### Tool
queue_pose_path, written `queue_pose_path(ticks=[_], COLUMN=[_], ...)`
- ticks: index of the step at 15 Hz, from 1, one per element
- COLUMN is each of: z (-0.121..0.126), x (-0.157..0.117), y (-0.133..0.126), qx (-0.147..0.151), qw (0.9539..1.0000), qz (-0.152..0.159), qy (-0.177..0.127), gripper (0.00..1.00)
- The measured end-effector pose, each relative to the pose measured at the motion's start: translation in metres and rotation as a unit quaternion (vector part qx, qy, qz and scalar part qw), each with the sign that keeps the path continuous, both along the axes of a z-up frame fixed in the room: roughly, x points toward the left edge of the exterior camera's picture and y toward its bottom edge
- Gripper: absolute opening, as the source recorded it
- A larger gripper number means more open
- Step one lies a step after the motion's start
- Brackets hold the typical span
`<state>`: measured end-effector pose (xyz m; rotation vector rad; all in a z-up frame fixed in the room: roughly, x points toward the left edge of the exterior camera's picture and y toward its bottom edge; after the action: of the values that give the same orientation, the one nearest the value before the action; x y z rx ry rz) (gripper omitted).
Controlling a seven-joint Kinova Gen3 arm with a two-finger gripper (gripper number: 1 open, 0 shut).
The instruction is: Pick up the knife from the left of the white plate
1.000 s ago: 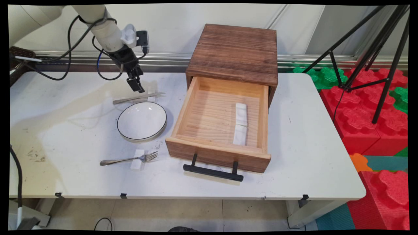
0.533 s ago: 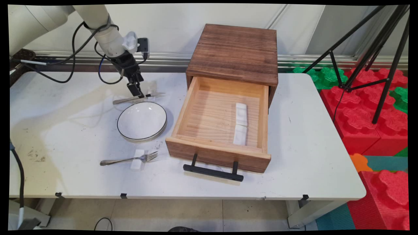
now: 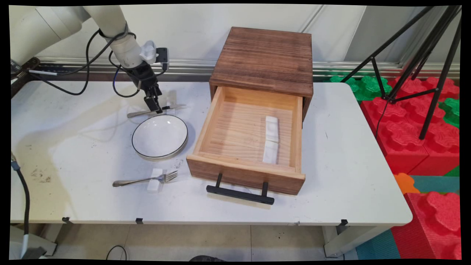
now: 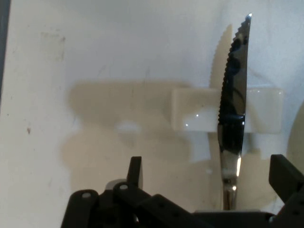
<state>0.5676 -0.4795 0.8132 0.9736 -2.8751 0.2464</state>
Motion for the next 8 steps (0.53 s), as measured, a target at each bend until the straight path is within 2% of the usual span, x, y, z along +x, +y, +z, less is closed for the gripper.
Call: queue_pose_path(ticks=[8], z=[-0.0071], x=[0.0082], y=[0.0008], qx=[0.01], qw=[0.9999], qz=[0.004], qy=[0.004], gripper=[1.0])
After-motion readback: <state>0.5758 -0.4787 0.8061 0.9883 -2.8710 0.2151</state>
